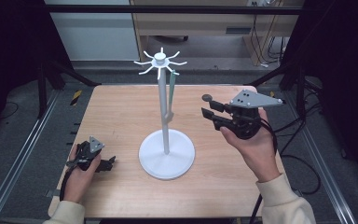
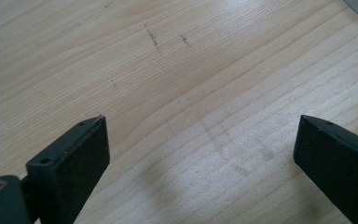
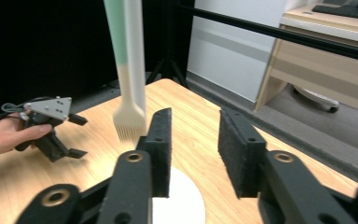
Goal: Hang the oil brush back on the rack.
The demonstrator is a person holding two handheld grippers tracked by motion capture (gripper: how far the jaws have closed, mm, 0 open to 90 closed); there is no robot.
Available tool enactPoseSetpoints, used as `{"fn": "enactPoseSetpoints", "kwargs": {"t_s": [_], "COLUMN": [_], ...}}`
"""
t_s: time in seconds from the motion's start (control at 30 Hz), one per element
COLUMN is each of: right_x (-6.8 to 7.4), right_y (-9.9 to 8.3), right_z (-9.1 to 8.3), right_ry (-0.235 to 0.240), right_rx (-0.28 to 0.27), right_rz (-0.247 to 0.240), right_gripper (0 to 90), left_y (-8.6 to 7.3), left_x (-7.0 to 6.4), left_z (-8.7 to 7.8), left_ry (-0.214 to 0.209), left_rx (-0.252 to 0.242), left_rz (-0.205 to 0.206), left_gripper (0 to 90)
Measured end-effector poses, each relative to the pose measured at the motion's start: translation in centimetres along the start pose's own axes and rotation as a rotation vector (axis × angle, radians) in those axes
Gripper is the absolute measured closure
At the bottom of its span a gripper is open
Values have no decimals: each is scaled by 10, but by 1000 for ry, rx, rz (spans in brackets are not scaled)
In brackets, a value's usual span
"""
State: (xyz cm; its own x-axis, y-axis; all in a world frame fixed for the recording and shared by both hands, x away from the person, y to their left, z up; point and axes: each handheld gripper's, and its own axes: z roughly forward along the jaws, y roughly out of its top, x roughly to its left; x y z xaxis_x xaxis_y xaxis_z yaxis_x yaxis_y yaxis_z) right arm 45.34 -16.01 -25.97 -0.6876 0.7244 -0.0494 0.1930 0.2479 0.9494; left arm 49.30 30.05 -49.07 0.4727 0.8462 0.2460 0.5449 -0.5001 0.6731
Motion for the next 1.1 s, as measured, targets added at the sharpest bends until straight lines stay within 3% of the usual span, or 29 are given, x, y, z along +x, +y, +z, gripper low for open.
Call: {"fn": "enactPoseSetpoints", "kwargs": {"t_s": [0.1, 0.33, 0.57, 0.73, 0.83, 1.1], "right_x": [-1, -6, -14, -18, -21, -22], "right_y": [-2, -10, -35, -49, -70, -104], "right_z": [-1, -3, -3, -4, -4, -1], "right_ry": [-17, -85, -198, -237, -259, -271], "right_rx": [3, 28, 52, 58, 67, 97], "right_rz": [-3, 9, 25, 25, 41, 74], "right_gripper": [546, 368, 165, 107, 78, 66], "left_y": [0, 0, 0, 0, 0, 0], "left_x": [0, 0, 0, 0, -1, -1], "left_z": [0, 0, 0, 0, 0, 1], "left_ry": [0, -1, -1, 0, -1, -2], "left_rx": [0, 2, 3, 2, 3, 6], "left_rz": [-1, 1, 1, 0, 2, 4], "left_gripper": [30, 30, 29, 30, 30, 29]}}
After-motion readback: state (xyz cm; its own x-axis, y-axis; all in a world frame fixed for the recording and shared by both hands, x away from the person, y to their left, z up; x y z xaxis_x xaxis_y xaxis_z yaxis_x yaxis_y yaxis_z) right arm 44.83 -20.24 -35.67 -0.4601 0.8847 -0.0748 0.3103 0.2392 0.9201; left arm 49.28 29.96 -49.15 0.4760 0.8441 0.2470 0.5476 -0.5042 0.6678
